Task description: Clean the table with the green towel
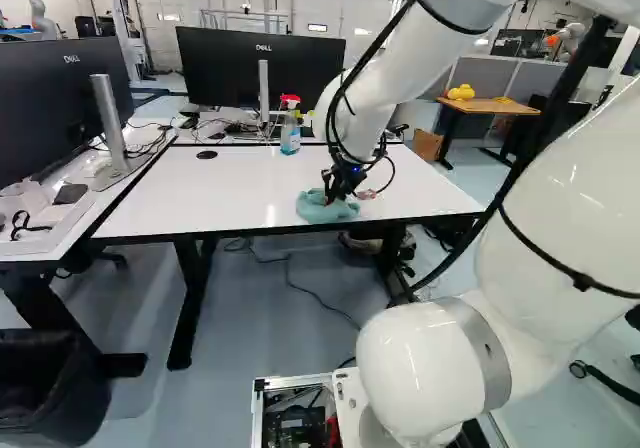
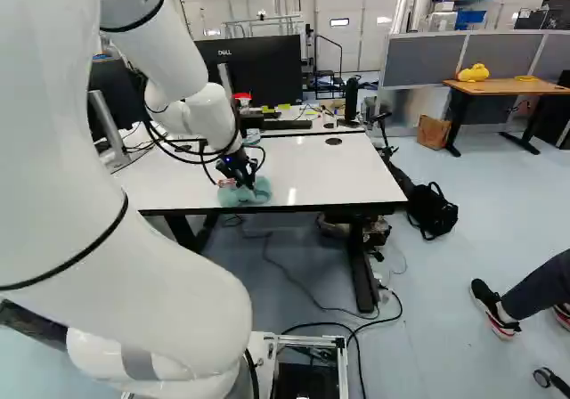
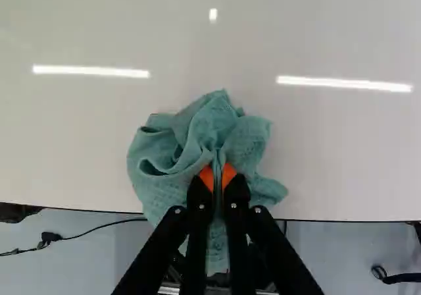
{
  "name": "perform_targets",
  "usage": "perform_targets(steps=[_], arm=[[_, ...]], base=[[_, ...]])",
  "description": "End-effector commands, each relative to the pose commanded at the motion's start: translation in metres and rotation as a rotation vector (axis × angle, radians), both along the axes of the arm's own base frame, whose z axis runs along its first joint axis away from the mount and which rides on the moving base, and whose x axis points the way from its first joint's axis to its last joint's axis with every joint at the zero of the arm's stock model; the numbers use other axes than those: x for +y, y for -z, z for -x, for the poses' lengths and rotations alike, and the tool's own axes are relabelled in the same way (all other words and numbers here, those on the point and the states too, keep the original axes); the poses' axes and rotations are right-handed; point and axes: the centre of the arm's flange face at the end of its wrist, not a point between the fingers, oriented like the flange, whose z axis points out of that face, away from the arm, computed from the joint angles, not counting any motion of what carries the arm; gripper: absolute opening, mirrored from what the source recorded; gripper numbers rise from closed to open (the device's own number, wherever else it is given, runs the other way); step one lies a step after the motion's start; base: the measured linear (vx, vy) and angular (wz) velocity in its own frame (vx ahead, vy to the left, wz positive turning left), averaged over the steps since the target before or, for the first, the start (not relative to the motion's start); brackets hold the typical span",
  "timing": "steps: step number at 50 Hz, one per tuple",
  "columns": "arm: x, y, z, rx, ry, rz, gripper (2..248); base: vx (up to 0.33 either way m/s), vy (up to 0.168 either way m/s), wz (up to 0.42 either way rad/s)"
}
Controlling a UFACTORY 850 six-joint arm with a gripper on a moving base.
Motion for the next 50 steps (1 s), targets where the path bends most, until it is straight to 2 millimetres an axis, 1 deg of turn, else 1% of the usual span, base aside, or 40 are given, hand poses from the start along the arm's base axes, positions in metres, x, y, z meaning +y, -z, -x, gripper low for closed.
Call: perform_targets(steps=[15, 23, 30, 41, 50], arm=[[-0.012, -0.001, -0.030, 0.000, 0.034, 0.000, 35], [-0.010, -0.001, -0.046, -0.002, 0.032, 0.000, 35], [-0.003, -0.001, -0.057, -0.004, 0.017, 0.000, 35], [0.015, -0.002, -0.060, -0.005, -0.022, 0.000, 35], [0.029, -0.002, -0.055, -0.004, -0.053, 0.000, 35]], base=[[0.000, 0.000, 0.000], [0.000, 0.000, 0.000], [0.000, 0.000, 0.000], [0.000, 0.000, 0.000], [0.000, 0.000, 0.000]])
